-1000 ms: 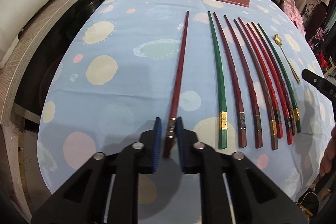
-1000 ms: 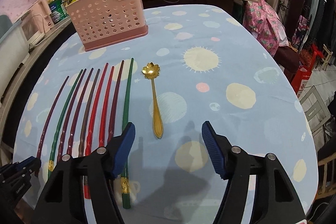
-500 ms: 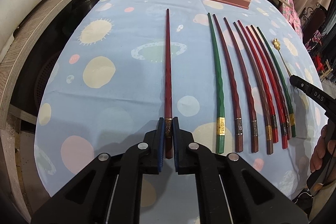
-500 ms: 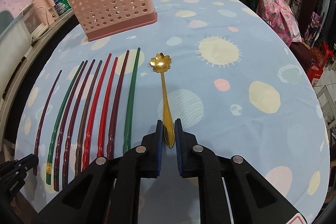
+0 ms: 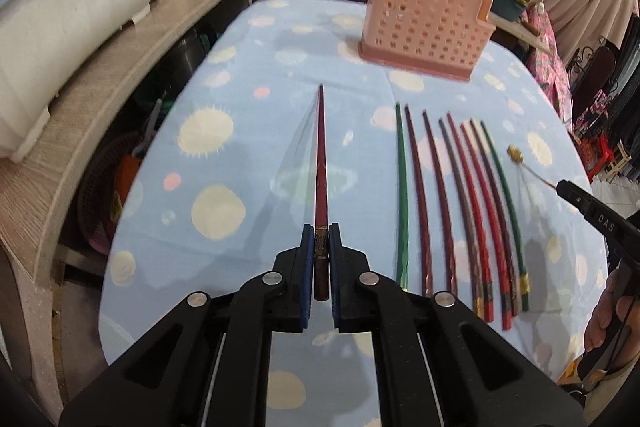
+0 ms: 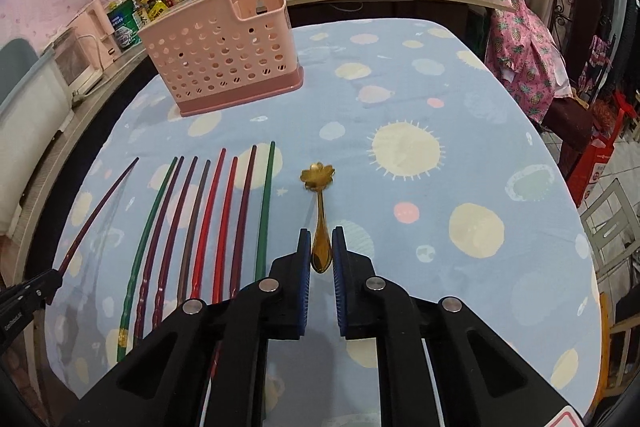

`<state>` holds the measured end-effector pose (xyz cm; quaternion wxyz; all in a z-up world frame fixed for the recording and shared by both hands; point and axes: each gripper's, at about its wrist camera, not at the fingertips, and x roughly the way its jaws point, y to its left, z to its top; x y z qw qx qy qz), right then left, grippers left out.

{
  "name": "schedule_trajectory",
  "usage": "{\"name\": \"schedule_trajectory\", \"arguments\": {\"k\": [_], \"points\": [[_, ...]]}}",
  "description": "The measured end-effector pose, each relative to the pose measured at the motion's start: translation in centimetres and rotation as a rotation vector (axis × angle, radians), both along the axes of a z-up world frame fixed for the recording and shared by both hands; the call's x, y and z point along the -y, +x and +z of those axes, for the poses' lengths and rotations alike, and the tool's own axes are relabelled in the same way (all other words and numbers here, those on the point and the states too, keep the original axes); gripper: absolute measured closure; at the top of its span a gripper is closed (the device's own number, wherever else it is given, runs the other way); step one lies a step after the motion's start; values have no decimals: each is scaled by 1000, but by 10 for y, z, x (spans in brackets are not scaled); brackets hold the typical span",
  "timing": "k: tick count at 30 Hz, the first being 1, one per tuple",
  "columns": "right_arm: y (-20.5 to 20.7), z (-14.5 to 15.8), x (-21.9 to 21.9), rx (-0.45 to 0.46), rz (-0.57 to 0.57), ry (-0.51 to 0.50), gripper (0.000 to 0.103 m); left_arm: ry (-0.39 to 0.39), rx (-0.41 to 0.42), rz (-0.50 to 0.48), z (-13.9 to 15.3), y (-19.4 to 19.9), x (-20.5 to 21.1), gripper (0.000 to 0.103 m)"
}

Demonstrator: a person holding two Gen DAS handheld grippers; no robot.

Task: Organize utensils
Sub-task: 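Grasp the dark red chopstick with the left tool while the right tool grasps the gold spoon, then lift and carry the chopstick and spoon with both tools over the pink basket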

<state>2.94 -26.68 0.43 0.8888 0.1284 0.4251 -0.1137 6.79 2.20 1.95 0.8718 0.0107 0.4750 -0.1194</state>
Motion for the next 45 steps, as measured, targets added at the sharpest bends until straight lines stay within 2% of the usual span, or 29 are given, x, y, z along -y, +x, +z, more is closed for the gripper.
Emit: {"name": "schedule_trajectory", "arguments": {"k": [8, 10, 17, 22, 29, 35, 42, 45], "points": [[13, 25, 19, 55, -26, -6, 94, -24, 140, 5, 52, 30, 8, 96], [17, 30, 22, 66, -31, -6, 101, -29, 166, 10, 63, 40, 10, 96], [34, 43, 31, 95, -34, -17, 101, -28, 260, 26, 95, 74, 20, 96], [46, 67, 39, 149, -36, -12, 101, -23, 308, 31, 115, 95, 24, 96], [66, 88, 46, 196, -38, -21, 101, -10, 311, 33, 116, 107, 24, 96], [69, 77, 36, 178, -7, -17, 101, 2, 308, 61, 119, 103, 4, 96], [65, 68, 25, 161, 18, 0, 101, 64, 381, 128, 136, 105, -25, 96], [63, 67, 22, 158, 23, -6, 101, 66, 377, 142, 137, 107, -35, 96]]}}
